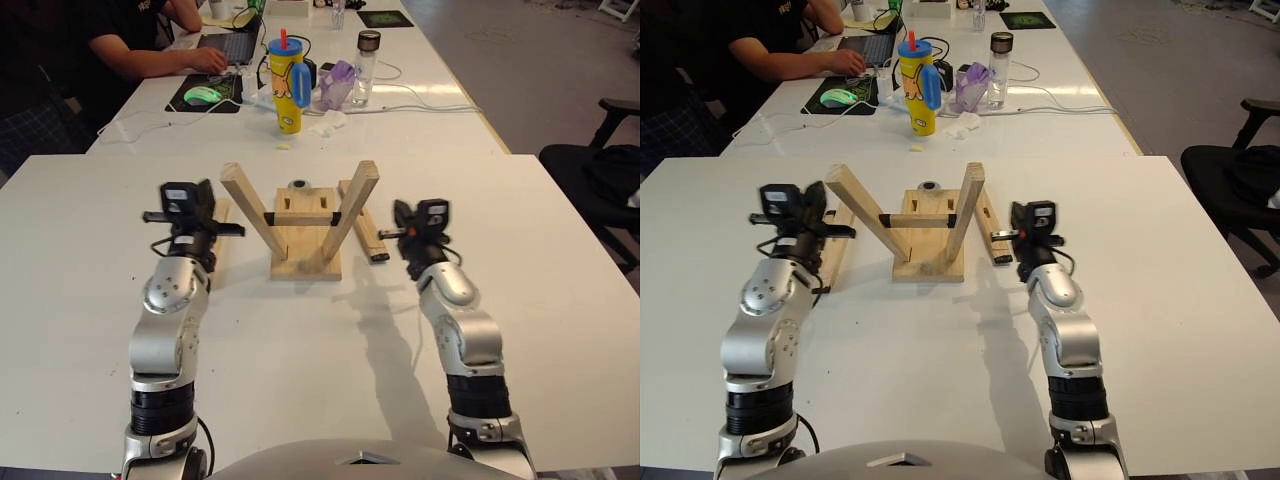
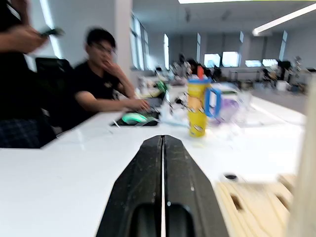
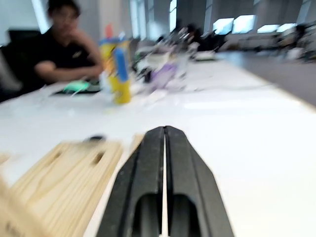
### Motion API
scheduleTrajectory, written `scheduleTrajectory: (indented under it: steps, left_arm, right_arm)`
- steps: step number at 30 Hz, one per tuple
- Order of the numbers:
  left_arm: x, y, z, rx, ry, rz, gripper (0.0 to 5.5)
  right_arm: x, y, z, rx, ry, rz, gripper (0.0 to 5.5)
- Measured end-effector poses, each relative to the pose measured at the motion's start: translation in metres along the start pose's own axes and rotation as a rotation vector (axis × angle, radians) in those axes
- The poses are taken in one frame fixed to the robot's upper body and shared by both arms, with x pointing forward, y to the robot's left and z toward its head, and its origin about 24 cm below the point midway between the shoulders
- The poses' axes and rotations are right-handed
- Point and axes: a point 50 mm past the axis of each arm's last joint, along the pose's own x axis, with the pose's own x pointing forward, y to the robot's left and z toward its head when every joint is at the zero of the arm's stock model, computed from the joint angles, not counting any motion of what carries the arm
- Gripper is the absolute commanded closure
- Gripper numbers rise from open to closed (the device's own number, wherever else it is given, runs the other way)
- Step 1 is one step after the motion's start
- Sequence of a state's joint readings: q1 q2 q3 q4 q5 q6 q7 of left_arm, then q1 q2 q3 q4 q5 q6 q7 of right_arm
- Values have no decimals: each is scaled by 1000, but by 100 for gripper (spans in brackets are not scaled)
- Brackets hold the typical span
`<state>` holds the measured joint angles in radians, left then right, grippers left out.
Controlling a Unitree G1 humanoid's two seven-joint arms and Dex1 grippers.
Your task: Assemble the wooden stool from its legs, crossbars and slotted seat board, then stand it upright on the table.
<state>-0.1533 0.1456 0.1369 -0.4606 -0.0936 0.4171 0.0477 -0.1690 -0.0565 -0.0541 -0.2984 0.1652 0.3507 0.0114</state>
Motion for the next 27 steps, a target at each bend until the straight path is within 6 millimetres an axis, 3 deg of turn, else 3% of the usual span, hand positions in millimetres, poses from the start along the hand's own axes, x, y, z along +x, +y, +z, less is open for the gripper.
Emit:
scheduleTrajectory:
  steps: [2,5,10,14,17,20,24,27]
  left_arm:
    - [1,-5,4,-5,-34,-36,548]
    - [3,-41,7,-37,-35,-234,548]
    - [5,-38,-10,21,79,-234,548]
    - [4,-22,-21,61,142,-190,548]
    - [1,15,-38,124,233,-101,548]
    - [3,43,-54,178,343,-145,548]
    - [-2,49,-71,214,522,-459,548]
    - [-11,46,-71,215,624,-760,548]
  right_arm:
    - [3,9,10,17,-48,40,550]
    - [11,54,17,11,-62,283,550]
    - [6,63,-18,-38,152,356,550]
    - [2,55,-35,-52,247,403,550]
    - [8,30,-42,-79,289,354,550]
    - [22,19,-39,-86,263,335,550]
    - [39,23,-25,-89,173,396,550]
    - [46,30,-21,-102,121,518,550]
